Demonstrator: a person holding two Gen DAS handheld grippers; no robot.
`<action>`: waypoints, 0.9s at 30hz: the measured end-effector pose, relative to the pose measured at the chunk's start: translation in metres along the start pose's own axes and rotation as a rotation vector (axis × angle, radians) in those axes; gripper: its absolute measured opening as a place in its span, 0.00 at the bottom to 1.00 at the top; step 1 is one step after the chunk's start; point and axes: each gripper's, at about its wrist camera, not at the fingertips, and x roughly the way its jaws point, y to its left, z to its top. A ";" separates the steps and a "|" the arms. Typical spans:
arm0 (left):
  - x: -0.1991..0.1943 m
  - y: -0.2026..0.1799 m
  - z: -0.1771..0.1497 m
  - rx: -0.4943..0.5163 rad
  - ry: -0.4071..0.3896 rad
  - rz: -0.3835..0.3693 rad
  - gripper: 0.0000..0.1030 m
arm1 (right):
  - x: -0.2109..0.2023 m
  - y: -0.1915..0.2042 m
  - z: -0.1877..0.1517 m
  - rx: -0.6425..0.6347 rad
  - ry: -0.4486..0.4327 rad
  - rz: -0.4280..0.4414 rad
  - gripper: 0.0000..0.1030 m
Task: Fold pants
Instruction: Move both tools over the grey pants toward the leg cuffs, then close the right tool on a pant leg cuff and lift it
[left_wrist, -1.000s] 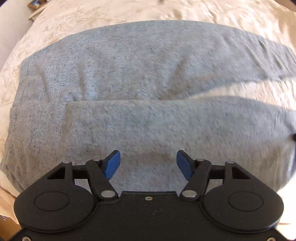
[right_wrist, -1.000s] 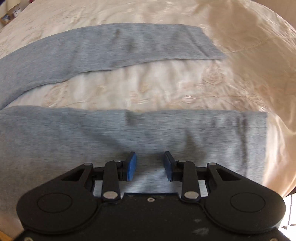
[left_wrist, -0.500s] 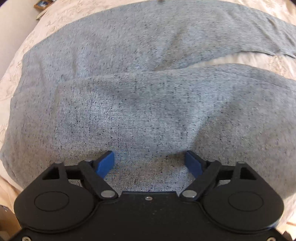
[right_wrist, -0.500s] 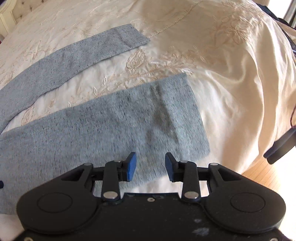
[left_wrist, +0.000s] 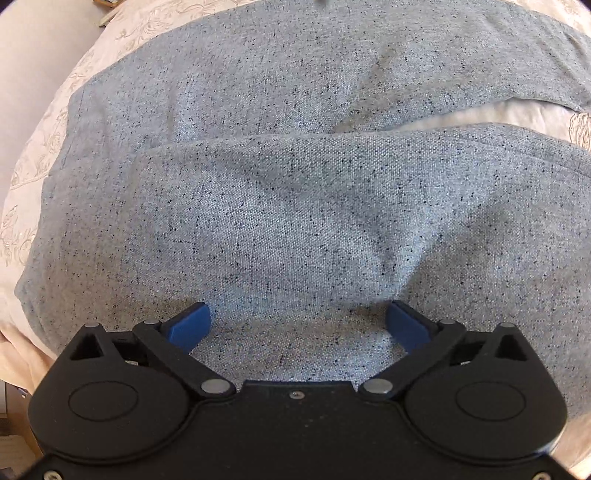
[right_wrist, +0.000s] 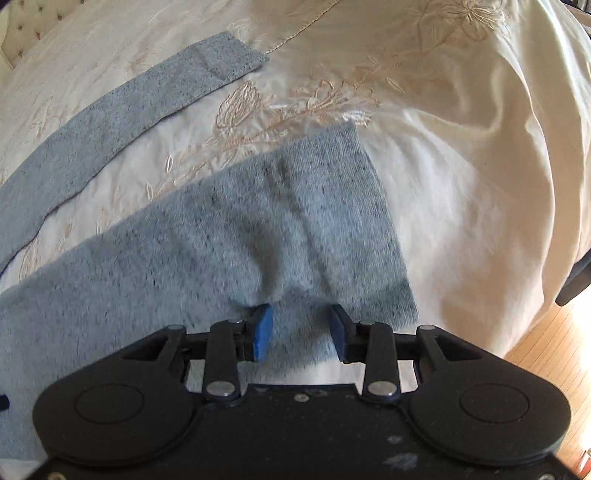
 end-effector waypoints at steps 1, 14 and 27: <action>-0.001 0.001 0.002 0.002 0.007 0.001 1.00 | 0.000 -0.001 0.006 0.005 -0.007 0.005 0.35; -0.073 0.002 -0.004 -0.023 -0.104 -0.024 0.74 | -0.041 -0.068 -0.014 0.180 -0.103 0.079 0.37; -0.082 0.008 -0.054 -0.068 -0.121 -0.039 0.70 | -0.004 -0.071 -0.039 0.267 -0.067 0.186 0.37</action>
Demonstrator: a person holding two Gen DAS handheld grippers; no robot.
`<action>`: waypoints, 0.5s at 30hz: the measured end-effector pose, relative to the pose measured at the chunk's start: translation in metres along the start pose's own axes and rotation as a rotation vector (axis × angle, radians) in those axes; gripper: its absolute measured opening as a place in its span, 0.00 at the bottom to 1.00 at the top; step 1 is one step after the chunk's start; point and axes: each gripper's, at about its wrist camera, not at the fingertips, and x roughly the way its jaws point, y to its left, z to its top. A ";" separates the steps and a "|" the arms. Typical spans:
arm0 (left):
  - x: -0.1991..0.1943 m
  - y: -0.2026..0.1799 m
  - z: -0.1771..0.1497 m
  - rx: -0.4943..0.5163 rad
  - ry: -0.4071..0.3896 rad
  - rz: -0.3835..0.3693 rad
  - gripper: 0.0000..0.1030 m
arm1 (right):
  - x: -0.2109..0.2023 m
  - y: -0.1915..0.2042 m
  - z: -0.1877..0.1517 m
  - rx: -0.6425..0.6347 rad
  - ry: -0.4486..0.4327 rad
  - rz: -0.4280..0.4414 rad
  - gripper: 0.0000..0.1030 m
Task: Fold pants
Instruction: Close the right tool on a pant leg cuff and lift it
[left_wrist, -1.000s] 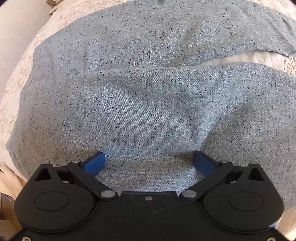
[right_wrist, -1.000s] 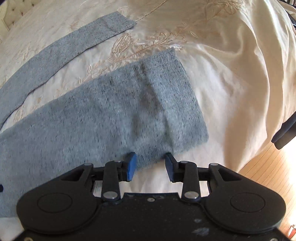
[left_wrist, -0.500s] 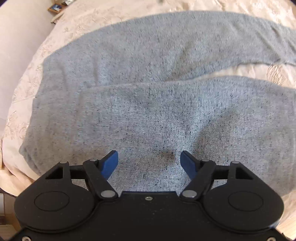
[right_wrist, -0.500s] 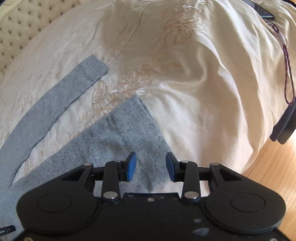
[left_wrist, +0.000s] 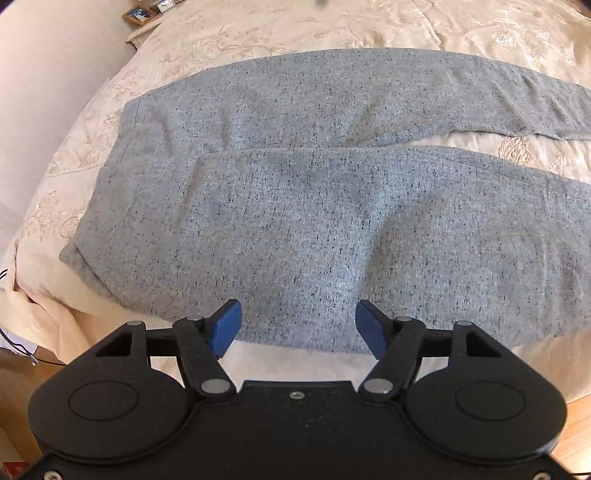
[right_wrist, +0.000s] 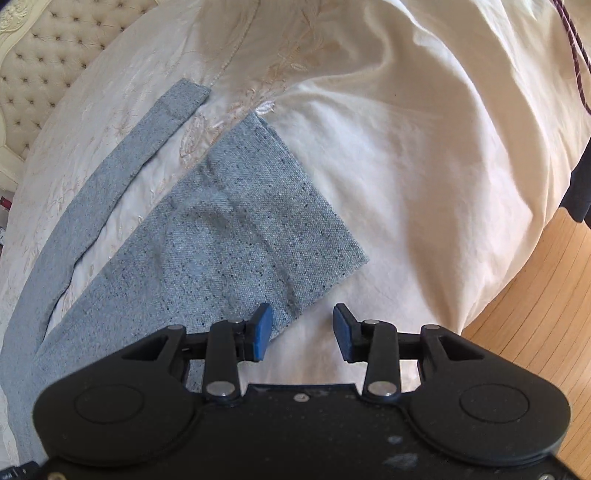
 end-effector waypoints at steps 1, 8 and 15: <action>-0.002 -0.001 -0.002 0.000 0.000 0.000 0.70 | 0.000 0.001 0.001 0.006 -0.022 -0.002 0.38; -0.009 -0.003 -0.006 0.008 -0.016 0.018 0.70 | 0.002 0.010 0.018 0.020 -0.031 0.029 0.21; -0.007 0.017 -0.005 -0.057 -0.013 0.031 0.70 | -0.049 0.036 0.038 -0.061 -0.118 0.084 0.06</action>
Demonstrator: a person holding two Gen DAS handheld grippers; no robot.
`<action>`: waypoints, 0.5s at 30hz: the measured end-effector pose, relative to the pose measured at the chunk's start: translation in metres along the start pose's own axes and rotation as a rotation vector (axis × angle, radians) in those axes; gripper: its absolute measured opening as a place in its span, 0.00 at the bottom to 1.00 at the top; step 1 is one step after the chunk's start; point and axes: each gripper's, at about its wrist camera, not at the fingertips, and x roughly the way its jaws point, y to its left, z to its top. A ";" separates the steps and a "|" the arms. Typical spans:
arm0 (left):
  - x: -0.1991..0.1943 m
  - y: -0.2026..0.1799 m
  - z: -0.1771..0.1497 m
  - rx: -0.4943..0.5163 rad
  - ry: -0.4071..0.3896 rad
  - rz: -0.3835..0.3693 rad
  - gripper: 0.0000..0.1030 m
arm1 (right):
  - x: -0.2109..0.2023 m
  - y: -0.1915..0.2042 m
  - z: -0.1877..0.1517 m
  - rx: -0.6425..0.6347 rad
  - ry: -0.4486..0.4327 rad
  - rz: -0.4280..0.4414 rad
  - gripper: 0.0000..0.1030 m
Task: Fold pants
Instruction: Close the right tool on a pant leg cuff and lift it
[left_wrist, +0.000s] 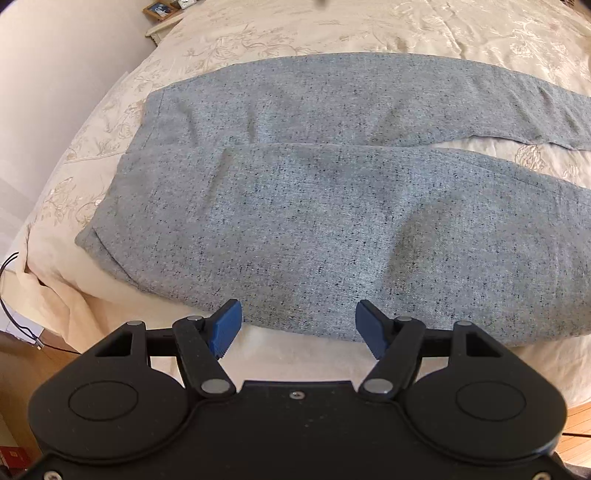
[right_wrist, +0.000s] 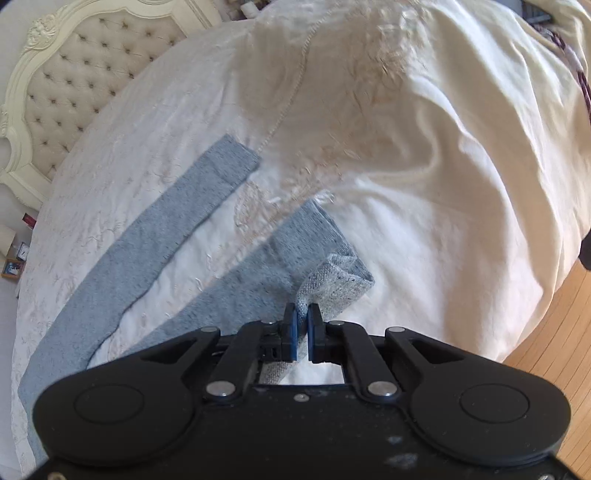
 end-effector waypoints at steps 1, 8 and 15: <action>0.001 0.004 0.000 -0.008 0.000 -0.004 0.70 | -0.008 0.006 0.004 -0.019 -0.015 0.013 0.06; 0.003 0.030 -0.002 -0.041 -0.004 -0.061 0.70 | -0.053 0.036 0.028 -0.047 -0.093 0.061 0.06; 0.015 0.057 -0.005 -0.105 0.006 -0.163 0.69 | -0.071 0.053 0.031 -0.045 -0.107 0.011 0.06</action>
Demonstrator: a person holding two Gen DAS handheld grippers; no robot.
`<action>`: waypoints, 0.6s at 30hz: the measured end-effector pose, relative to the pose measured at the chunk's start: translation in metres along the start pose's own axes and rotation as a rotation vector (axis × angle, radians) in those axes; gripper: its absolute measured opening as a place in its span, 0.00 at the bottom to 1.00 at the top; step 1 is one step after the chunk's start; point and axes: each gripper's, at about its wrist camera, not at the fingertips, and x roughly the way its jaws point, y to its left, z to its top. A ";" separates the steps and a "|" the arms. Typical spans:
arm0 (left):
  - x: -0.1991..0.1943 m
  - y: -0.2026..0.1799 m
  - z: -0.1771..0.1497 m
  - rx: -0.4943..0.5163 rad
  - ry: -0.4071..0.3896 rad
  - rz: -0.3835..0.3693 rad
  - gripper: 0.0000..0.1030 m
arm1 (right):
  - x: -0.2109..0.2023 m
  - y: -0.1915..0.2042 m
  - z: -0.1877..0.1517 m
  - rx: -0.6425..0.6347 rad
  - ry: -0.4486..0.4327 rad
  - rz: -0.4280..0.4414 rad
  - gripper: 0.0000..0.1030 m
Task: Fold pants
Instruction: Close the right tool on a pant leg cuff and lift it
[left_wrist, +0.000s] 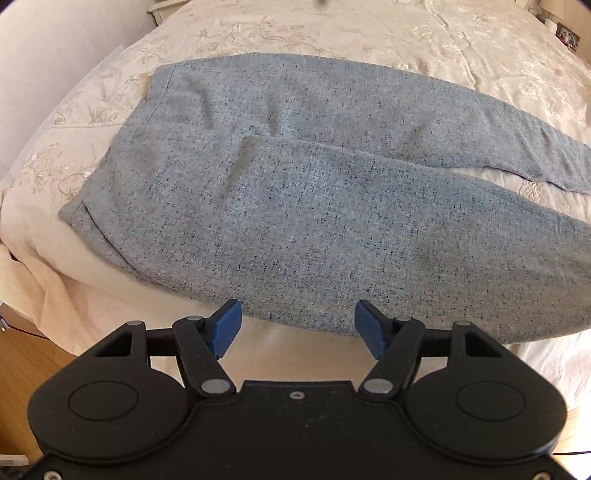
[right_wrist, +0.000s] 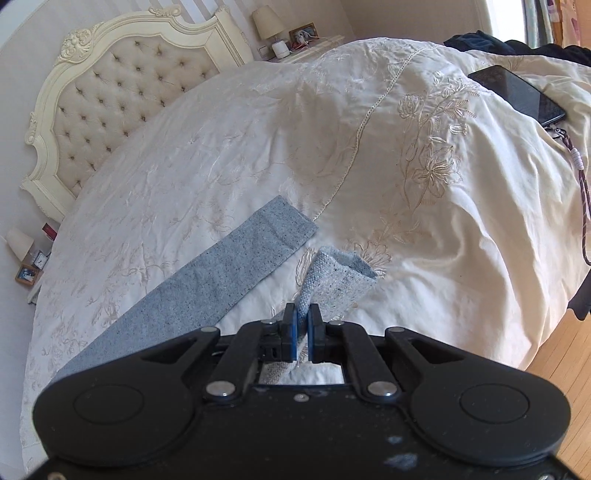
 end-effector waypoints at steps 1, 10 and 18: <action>0.003 0.003 0.000 -0.004 0.012 -0.013 0.69 | -0.001 0.002 0.000 -0.003 0.002 -0.008 0.06; 0.044 0.029 -0.002 -0.124 0.122 -0.104 0.69 | -0.010 0.027 0.006 -0.027 -0.023 -0.048 0.06; 0.079 0.061 0.011 -0.325 0.200 -0.194 0.63 | -0.012 0.043 0.004 -0.036 -0.034 -0.085 0.06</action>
